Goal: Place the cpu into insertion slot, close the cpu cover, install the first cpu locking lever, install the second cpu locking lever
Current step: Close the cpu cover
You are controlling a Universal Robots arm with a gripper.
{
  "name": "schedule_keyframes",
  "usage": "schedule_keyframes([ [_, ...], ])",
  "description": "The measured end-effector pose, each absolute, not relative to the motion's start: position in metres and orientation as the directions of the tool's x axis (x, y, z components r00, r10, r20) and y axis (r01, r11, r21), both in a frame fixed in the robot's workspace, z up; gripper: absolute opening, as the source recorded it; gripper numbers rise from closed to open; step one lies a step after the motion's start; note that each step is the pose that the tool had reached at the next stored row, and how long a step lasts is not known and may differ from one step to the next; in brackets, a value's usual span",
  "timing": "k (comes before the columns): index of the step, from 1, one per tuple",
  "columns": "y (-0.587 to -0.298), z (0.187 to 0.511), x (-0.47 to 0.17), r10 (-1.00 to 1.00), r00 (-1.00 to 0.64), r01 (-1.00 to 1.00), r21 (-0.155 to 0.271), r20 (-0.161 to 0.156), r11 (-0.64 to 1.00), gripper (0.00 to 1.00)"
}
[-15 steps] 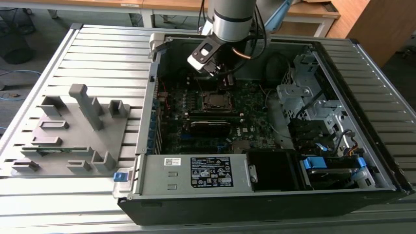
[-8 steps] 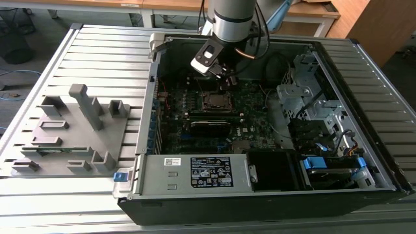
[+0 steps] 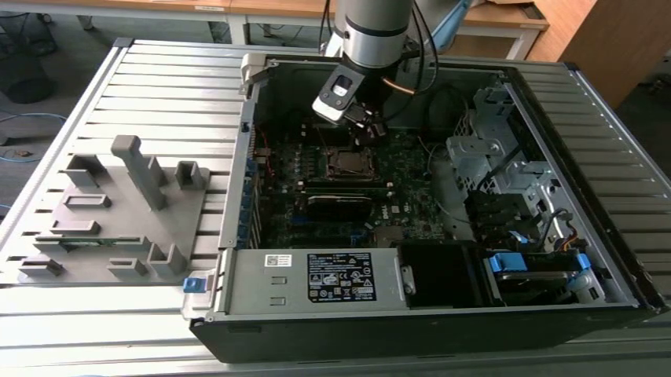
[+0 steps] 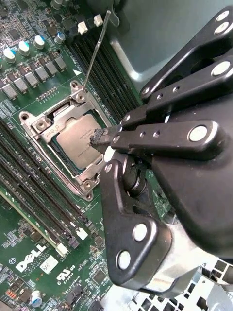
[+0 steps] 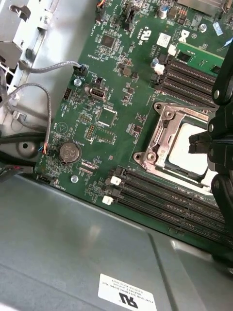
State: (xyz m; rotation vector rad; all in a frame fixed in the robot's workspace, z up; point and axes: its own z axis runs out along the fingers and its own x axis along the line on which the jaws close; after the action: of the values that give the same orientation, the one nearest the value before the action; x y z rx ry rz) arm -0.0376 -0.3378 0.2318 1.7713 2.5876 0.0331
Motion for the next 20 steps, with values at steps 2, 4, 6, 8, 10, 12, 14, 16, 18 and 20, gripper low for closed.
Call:
schedule_keyframes([
  [2, -0.3378, 0.2318, -0.0376, 0.932, -0.362, 0.932, 0.021, 0.007, 0.362, 0.11],
  [4, -0.3378, 0.2318, -0.0376, 0.932, -0.362, 0.932, 0.021, 0.007, 0.362, 0.11],
  [6, -0.3379, 0.2318, -0.0376, 0.932, -0.364, 0.931, 0.021, 0.007, 0.363, 0.11],
  [8, -0.3378, 0.2318, -0.0376, 0.924, -0.382, 0.924, 0.021, 0.007, 0.382, 0.11],
  [10, -0.3378, 0.2317, -0.0376, 0.912, -0.410, 0.912, 0.021, 0.007, 0.410, 0.11],
  [12, -0.3378, 0.2317, -0.0376, 0.900, -0.437, 0.900, 0.021, 0.007, 0.436, 0.11],
  [14, -0.3378, 0.2317, -0.0376, 0.889, -0.457, 0.889, 0.021, 0.007, 0.457, 0.11],
  [16, -0.3378, 0.2317, -0.0376, 0.886, -0.464, 0.886, 0.021, 0.007, 0.463, 0.11],
  [18, -0.3378, 0.2316, -0.0376, 0.886, -0.464, 0.885, 0.021, 0.007, 0.464, 0.11],
  [20, -0.3378, 0.2317, -0.0376, 0.885, -0.465, 0.885, 0.021, 0.007, 0.464, 0.11],
])
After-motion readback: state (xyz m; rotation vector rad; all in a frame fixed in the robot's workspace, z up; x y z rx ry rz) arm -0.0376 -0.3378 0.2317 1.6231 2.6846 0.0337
